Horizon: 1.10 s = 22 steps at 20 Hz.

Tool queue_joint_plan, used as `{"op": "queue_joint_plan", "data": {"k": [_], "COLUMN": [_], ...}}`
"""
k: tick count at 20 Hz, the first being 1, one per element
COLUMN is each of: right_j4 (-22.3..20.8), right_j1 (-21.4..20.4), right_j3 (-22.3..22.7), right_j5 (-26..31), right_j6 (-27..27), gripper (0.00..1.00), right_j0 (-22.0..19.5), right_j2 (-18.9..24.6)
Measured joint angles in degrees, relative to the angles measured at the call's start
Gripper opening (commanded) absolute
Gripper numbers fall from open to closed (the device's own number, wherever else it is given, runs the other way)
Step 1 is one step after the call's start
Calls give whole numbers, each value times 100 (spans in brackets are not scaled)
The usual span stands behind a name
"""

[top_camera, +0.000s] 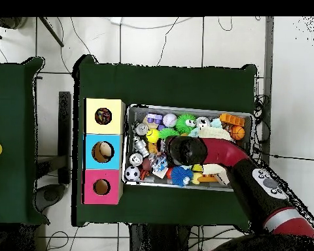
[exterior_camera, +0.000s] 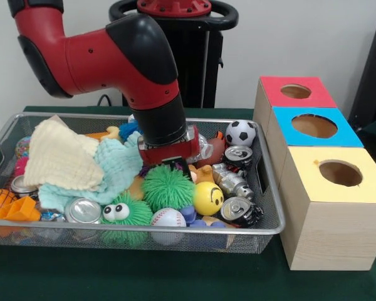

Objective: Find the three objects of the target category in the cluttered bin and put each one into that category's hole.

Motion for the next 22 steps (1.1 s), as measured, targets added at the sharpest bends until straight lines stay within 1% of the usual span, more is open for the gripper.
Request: {"op": "queue_joint_plan", "data": {"k": [7,11,14,15,17,19,22], "right_j4": [1,24,86,143,174,253,318], "right_j1": [-76,-275,-484,-677,-800,-1085,-1344], "right_j3": [-129,-129,-132,-145,-164,-222,-309], "right_j5": [58,334,627,878,1028,1348,1617], "right_j6": [0,0,0,0,0,0,0], "gripper": [0,0,0,0,0,0,0], "right_j0": [14,52,80,101,116,143,156], "right_j2": [-1,0,0,0,-1,1,0]}}
